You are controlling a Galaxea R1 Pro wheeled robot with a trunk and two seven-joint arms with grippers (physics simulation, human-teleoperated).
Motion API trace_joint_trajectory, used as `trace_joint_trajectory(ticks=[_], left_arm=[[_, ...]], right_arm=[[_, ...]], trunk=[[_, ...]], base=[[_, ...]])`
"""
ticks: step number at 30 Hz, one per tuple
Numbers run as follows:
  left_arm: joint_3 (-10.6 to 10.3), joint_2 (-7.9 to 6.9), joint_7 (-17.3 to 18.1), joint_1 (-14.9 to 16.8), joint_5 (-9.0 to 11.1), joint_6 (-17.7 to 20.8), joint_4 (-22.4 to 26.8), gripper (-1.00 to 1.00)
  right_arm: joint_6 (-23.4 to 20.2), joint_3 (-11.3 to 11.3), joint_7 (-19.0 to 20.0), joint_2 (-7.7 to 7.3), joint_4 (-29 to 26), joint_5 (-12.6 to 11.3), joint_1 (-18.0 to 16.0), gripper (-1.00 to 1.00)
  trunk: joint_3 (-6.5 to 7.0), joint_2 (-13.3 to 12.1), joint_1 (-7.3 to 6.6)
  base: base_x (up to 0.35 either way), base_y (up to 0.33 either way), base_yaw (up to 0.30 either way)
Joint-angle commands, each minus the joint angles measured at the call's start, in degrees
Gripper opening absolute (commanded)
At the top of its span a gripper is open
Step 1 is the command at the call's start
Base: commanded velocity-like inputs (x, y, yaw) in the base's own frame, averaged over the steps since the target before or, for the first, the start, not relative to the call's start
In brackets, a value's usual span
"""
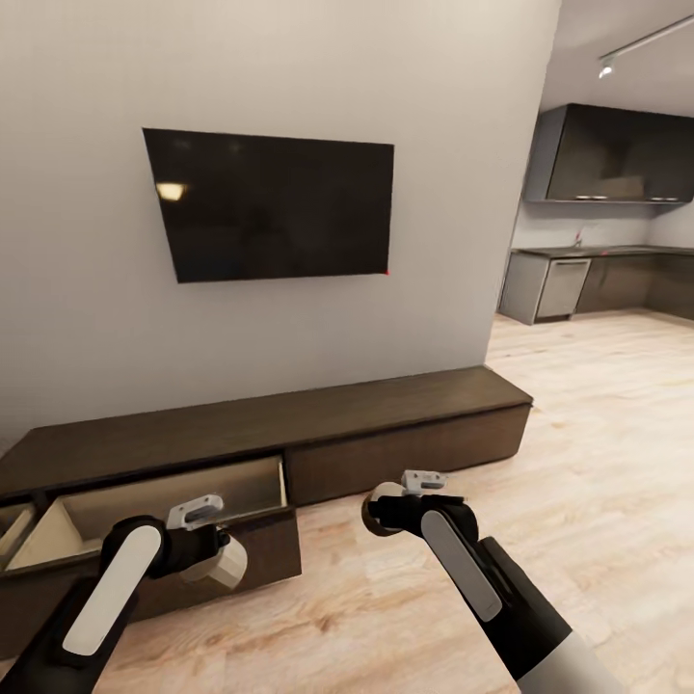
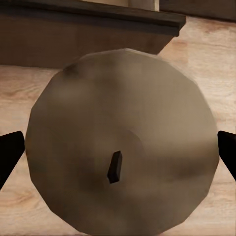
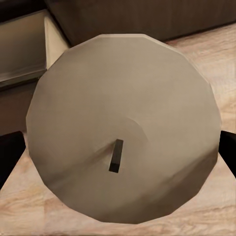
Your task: Place each of the two pumpkins and all three candles from the living room inside a cabinet in the living room (use any cabinet), then make sure every cabinet is closed, and position the cauldron so it is next to a table in the living room.
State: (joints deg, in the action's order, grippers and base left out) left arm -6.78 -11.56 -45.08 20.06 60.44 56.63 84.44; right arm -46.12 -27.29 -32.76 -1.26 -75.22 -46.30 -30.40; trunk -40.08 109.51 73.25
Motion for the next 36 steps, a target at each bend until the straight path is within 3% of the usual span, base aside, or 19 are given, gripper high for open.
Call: trace_joint_trajectory(ticks=[1,13,22,31,36], left_arm=[[-0.11,-0.04,-0.63,0.07,0.56,-0.03,0.02,-1.00],[0.01,-0.08,-0.63,0.07,0.56,-0.03,0.02,-1.00],[-0.03,-0.13,-0.63,0.07,0.56,-0.03,0.02,-1.00],[0.01,-0.40,-0.55,0.07,0.56,-0.03,0.02,-1.00],[0.01,-0.39,-0.54,0.07,0.56,-0.03,0.02,-1.00]], right_arm=[[0.00,-0.13,-0.72,-0.06,-0.10,-0.46,-0.07,-1.00],[-0.03,-0.13,-0.73,-0.06,-0.10,-0.46,-0.08,-1.00],[-0.02,-0.13,-0.67,-0.06,-0.10,-0.47,-0.08,-1.00],[0.04,-0.13,-0.40,-0.14,-0.10,-0.54,-0.08,-1.00],[0.06,-0.12,-0.30,-0.15,-0.10,-0.55,-0.06,-1.00]], trunk=[[-0.06,0.03,-0.02],[-0.06,0.03,-0.02],[-0.06,0.03,-0.02],[-0.06,0.03,-0.02],[-0.06,0.03,-0.02]], base=[[-0.153,0.198,0.292],[-0.168,0.250,0.292],[-0.013,0.290,0.275],[0.204,0.232,0.033],[0.251,0.209,-0.179]])
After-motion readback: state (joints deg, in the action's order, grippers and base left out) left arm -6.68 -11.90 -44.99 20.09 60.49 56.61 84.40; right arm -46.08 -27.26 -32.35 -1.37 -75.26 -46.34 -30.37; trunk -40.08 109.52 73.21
